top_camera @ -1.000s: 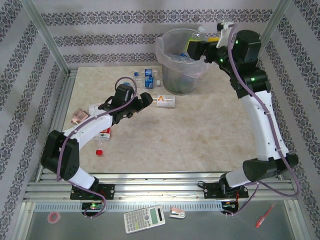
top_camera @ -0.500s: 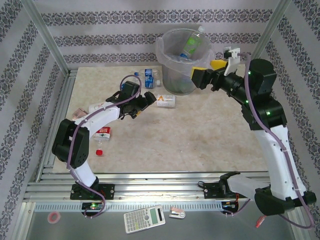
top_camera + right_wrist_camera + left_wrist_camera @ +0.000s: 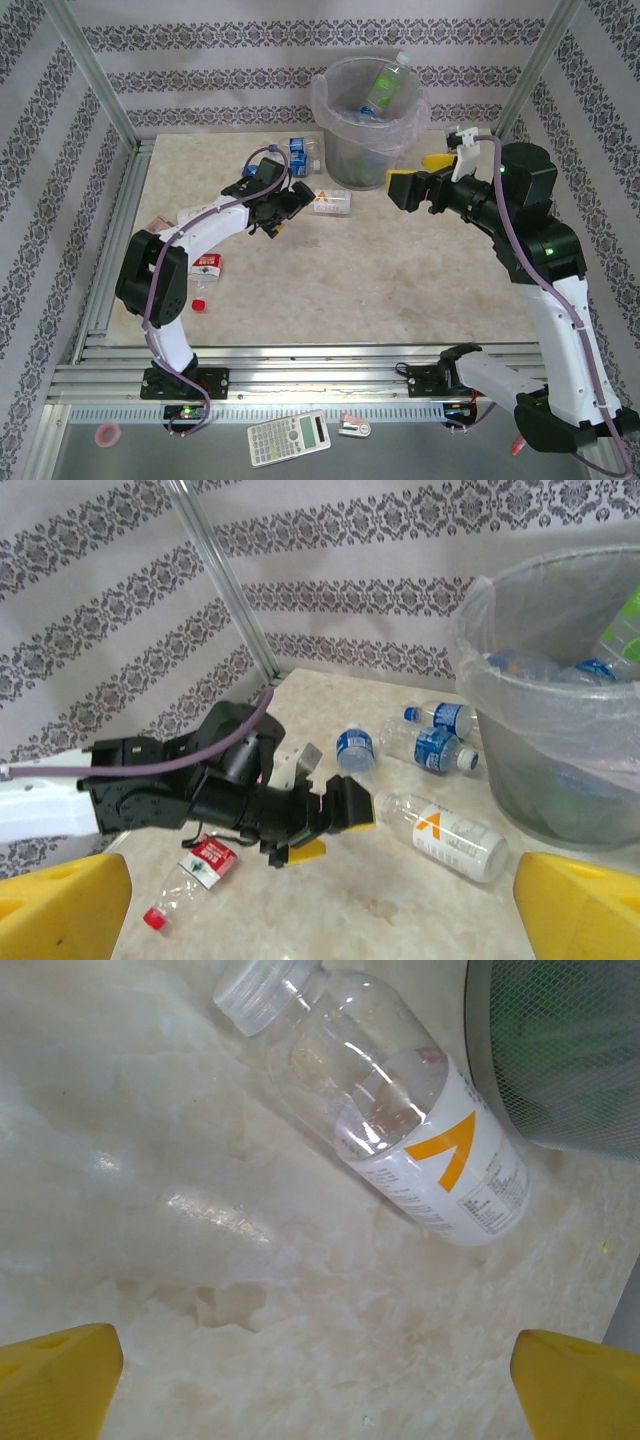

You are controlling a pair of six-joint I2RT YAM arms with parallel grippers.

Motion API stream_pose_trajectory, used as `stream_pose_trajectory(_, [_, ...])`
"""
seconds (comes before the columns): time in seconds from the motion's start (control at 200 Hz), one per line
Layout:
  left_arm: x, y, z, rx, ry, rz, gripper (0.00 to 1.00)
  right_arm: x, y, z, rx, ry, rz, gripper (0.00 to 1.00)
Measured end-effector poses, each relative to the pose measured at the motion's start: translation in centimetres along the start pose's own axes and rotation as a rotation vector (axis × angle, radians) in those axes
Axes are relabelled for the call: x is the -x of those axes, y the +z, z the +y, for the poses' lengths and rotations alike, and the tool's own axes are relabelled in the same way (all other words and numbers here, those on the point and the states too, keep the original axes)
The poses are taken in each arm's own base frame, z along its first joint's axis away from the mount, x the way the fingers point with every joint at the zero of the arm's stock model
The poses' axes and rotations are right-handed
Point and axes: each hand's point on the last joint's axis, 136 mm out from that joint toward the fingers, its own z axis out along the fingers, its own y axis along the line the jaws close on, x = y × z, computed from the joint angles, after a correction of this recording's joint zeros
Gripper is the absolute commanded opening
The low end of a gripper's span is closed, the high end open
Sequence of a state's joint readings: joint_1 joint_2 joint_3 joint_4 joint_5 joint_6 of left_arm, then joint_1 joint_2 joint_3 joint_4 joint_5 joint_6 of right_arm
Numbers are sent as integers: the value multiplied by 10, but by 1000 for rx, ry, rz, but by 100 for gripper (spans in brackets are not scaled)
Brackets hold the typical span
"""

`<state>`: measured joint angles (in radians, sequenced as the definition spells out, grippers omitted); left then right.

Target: Throw the plastic bottles in the bin

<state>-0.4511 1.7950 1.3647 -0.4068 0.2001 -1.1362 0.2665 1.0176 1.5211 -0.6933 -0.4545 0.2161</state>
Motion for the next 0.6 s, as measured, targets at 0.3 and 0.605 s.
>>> stream_pose_trajectory(0.3, [5, 12, -12, 29, -33, -3, 100, -17, 3, -6, -21, 7, 94, 98])
stream_pose_trajectory(0.605, [9, 49, -9, 100, -69, 18, 100, -27, 7, -10, -31, 24, 138, 98])
